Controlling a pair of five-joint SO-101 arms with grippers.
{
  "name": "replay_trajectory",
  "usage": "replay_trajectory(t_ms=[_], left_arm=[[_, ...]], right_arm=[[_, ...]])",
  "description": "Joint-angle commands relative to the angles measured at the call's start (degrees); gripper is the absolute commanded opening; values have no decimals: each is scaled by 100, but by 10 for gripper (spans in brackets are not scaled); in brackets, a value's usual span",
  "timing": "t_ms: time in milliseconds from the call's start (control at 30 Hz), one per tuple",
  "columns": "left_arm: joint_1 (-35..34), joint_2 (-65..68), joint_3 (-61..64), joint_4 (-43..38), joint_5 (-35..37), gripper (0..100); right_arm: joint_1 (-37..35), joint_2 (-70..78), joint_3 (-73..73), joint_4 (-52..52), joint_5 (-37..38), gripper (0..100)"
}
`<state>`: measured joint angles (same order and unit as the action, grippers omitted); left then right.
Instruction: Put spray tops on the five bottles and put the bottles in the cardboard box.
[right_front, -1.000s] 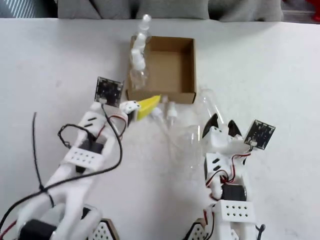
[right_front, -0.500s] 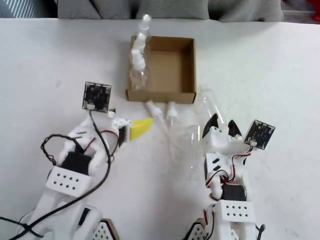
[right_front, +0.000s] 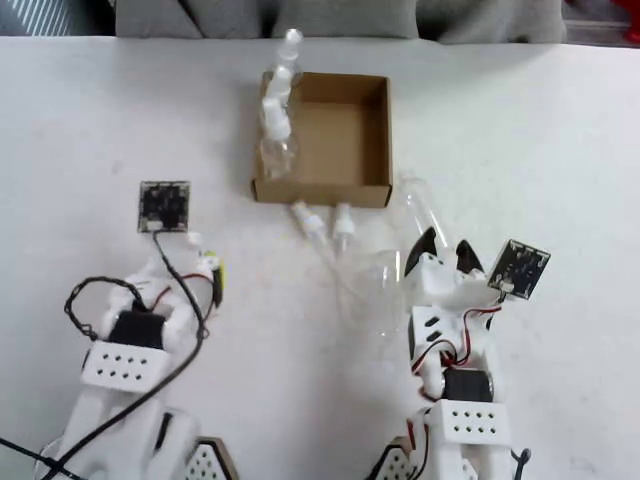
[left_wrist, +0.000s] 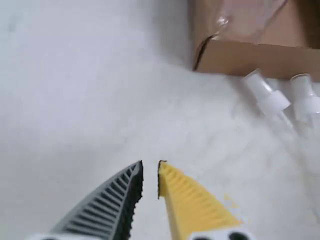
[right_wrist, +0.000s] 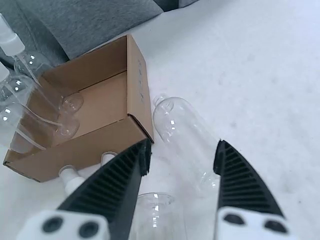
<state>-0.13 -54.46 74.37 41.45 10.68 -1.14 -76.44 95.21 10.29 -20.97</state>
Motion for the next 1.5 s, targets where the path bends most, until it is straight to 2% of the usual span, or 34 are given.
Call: replay_trajectory(t_ms=[0,400,533,733,967,1133,1267,1367,1467], left_arm=[[-356,-207,299,-9,26,20],[-426,-207,941,-413,-26,24],[-426,-207,941,-413,-475,24],[-426,-207,941,-413,-484,24],[-426,-207,941,-413,-492,24],[-426,-207,941,-413,-501,24],[-426,-207,941,-413,-501,24],[-426,-207,941,-413,-501,24],[-426,-207,941,-413,-501,24]], right_arm=[[13,-84,-536,435,431,183],[-391,-31,-2927,3873,2532,183],[-497,-22,-3851,5174,3024,183],[-505,514,-4985,6686,3578,183],[-708,2712,-5855,7327,3578,187],[-1191,4013,-6259,7336,2470,191],[-1780,4760,-6497,7327,1644,296],[-1938,5209,-6523,7064,1240,385],[-1947,5763,-6523,6721,1231,386]])
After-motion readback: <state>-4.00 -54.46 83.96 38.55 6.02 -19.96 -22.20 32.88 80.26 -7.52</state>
